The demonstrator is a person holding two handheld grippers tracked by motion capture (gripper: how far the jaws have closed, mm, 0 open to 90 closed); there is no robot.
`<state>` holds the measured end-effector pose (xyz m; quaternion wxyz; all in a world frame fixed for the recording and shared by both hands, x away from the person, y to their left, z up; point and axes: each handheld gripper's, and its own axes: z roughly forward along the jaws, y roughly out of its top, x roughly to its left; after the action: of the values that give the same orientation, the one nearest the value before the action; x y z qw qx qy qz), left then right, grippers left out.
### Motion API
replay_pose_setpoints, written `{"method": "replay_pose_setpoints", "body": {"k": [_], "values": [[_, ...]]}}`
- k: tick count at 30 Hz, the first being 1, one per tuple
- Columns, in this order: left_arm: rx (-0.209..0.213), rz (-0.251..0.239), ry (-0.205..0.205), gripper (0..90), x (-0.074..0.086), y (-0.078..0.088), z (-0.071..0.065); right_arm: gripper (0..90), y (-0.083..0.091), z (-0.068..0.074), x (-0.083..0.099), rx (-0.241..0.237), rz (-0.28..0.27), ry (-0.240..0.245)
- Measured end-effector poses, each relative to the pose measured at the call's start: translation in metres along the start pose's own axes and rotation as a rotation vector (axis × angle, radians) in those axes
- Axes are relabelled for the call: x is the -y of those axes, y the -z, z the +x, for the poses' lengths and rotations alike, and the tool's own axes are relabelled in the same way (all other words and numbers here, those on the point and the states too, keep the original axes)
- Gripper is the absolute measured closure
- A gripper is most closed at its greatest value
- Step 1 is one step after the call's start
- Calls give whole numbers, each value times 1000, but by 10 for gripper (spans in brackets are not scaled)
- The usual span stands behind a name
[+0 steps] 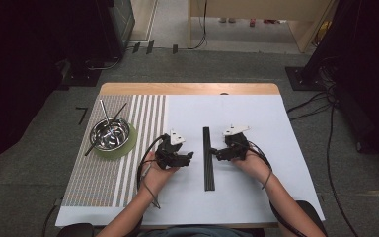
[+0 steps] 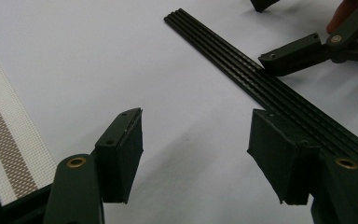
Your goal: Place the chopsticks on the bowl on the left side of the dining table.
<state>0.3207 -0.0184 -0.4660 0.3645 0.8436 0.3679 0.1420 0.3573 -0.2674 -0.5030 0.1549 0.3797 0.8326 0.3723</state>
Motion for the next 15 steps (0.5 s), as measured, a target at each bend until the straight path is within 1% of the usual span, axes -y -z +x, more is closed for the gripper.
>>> {"method": "replay_pose_setpoints", "body": {"k": [5, 11, 15], "values": [[13, -17, 10, 355, 0, -2, -6, 134, 0, 0, 0, 0, 0, 0], [24, -22, 18, 355, 1, -6, -13, 134, 0, 0, 0, 0, 0, -1], [31, -13, 2, 354, 2, -10, -20, 134, 0, 0, 0, 0, 1, 0]]}}
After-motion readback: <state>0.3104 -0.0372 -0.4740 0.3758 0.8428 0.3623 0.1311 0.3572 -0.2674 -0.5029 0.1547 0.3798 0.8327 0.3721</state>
